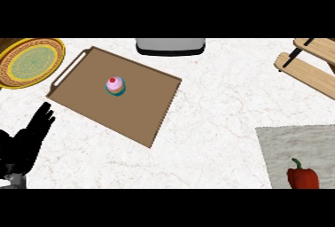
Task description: Pick the tomato from the placemat and place it in the tiered shelf
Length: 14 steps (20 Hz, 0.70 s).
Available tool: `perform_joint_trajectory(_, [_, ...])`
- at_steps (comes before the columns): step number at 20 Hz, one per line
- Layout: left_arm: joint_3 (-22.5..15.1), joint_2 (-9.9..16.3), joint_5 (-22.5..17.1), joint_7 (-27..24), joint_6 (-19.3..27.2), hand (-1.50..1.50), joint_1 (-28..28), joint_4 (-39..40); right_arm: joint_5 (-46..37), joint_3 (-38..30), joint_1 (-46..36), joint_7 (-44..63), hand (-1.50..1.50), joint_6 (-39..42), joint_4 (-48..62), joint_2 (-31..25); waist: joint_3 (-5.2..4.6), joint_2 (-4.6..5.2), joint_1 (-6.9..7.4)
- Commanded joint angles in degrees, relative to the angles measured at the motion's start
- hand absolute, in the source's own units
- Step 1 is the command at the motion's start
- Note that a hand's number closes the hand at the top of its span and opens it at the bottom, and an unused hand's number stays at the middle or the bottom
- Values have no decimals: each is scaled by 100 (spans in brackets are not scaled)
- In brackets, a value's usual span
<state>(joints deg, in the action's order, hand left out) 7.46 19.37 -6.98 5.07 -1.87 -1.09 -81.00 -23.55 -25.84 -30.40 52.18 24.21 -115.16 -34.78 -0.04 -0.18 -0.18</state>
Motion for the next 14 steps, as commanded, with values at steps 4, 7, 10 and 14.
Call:
perform_joint_trajectory(4, [24,17,78,121,-53,0,338,143,-551,78,-537,163,150,31,589,-870,-2,28,36])
perform_joint_trajectory(7, [124,34,-42,-137,-271,0,77,238,-586,141,-1013,175,150,228,1204,-1404,-5,29,83])
perform_joint_trajectory(10, [6,-82,169,104,-33,0,208,75,-545,349,-1297,163,150,332,1582,-1590,-2,24,75])
perform_joint_trajectory(14, [57,-130,110,99,-73,0,151,-62,-683,429,-1796,-455,150,265,2741,-2015,-1,29,110])
